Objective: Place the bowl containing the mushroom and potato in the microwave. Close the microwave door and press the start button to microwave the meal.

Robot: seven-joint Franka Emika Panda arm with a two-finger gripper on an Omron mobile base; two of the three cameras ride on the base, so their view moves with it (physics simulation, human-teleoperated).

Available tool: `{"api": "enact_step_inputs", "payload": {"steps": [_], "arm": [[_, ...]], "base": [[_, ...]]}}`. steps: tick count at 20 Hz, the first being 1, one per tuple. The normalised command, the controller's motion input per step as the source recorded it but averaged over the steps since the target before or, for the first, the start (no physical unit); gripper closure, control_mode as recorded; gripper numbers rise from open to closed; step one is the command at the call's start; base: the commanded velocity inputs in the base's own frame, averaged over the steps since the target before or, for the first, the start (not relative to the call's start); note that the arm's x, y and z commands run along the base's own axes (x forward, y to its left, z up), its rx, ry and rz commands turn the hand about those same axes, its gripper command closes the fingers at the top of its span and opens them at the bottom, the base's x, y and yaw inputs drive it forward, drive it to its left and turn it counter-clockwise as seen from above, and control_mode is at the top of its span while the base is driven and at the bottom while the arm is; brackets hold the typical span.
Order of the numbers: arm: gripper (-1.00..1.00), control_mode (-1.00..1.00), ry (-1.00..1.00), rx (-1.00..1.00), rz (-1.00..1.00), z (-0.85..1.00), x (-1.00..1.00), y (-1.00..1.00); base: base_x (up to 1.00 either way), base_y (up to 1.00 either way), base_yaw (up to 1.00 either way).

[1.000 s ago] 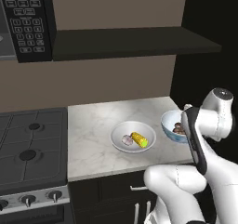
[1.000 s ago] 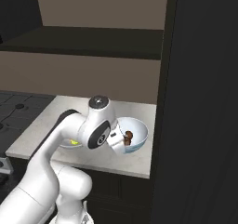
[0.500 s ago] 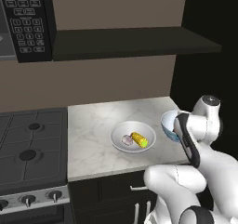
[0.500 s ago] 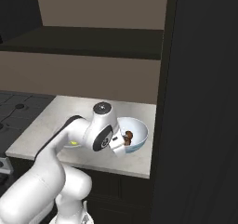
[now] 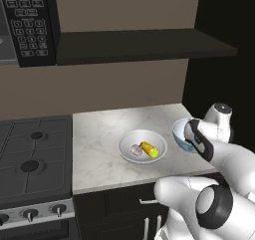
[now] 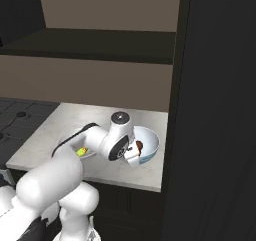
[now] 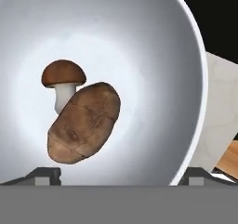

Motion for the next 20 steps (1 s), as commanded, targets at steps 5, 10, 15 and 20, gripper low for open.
{"api": "enact_step_inputs", "payload": {"steps": [5,10,15,20], "arm": [[1.0,-1.0,0.0,0.01,-0.02,-0.37,0.21,0.0],[1.0,-1.0,0.0,0.0,-0.01,-0.21,0.05,0.0],[1.0,-1.0,0.0,0.0,0.0,0.11,0.0,0.0],[1.0,-1.0,0.01,0.0,0.0,0.64,-0.08,0.0]], "base": [[0.0,0.0,0.0],[0.0,0.0,0.0],[0.0,0.0,0.0],[0.0,0.0,0.0]]}}
